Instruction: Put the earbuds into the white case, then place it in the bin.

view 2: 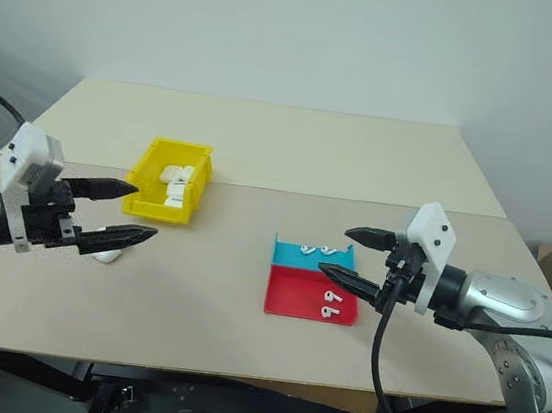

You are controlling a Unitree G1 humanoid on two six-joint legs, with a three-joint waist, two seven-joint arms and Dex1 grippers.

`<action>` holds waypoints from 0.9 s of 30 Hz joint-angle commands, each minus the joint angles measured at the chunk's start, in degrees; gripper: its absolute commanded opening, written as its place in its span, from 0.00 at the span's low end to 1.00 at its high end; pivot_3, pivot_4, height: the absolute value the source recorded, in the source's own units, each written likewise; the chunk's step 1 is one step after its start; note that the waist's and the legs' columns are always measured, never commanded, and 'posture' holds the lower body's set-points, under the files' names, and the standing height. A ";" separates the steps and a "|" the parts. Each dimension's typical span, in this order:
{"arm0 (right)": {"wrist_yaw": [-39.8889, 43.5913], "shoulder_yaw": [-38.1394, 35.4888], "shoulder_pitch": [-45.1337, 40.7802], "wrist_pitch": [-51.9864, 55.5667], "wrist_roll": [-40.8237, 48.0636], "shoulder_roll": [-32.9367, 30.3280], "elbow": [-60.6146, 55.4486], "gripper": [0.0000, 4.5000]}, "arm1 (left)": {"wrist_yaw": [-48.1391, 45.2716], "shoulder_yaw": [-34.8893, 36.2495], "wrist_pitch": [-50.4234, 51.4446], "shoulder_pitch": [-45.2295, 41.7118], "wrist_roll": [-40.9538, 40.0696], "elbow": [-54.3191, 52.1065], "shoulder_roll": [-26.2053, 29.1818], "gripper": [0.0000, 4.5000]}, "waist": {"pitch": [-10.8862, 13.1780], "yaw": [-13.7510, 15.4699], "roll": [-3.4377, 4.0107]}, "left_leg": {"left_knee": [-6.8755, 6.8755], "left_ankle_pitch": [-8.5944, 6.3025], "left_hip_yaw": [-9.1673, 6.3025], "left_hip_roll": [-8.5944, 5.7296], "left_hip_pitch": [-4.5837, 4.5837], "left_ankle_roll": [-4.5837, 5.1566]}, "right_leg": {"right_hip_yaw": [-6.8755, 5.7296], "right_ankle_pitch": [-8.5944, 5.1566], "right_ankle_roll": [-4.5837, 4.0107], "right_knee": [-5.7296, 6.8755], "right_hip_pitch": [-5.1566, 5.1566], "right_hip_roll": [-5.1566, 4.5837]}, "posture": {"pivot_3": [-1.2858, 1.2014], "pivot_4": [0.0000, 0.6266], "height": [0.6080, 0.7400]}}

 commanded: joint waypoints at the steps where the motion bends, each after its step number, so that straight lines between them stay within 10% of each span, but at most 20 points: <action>1: -0.04 -1.14 -1.78 0.98 2.10 -0.33 -0.45 0.91 | 2.19 -11.43 16.11 -8.99 -0.38 0.90 7.82 1.00 | 0.00 0.11 0.03 | 0.00 0.00 0.00 -0.02 0.00 0.00 | 0.00 -0.01 0.01 0.00 0.01 0.00 | 0.52 0.24 1.00; 6: -0.48 -0.97 -1.86 1.32 2.18 -0.46 -0.54 0.91 | 11.13 -22.41 33.71 -24.78 2.38 6.07 0.07 1.00 | -0.01 0.54 0.01 | -0.01 0.00 -0.07 -0.08 -0.03 0.00 | -0.02 -0.13 0.18 0.06 0.01 0.01 | 0.52 0.24 1.00; 15: -0.91 -0.06 -2.11 1.25 1.98 -0.42 -0.79 0.91 | 20.63 -45.01 35.01 -44.71 5.81 30.17 -5.21 1.00 | 0.00 0.32 0.00 | 0.05 0.00 -0.23 -0.11 -0.26 0.00 | -0.08 -0.07 0.10 0.08 -0.12 0.06 | 0.52 0.24 1.00; 27: -0.73 -1.39 -1.03 2.05 2.49 -1.99 -2.19 0.91 | 11.12 -59.87 31.51 -50.18 19.53 44.93 -11.47 1.00 | -0.01 0.65 0.00 | 0.08 0.00 -0.24 -0.13 -0.33 0.00 | -0.10 -0.07 0.09 0.09 -0.13 0.06 | 0.52 0.24 1.00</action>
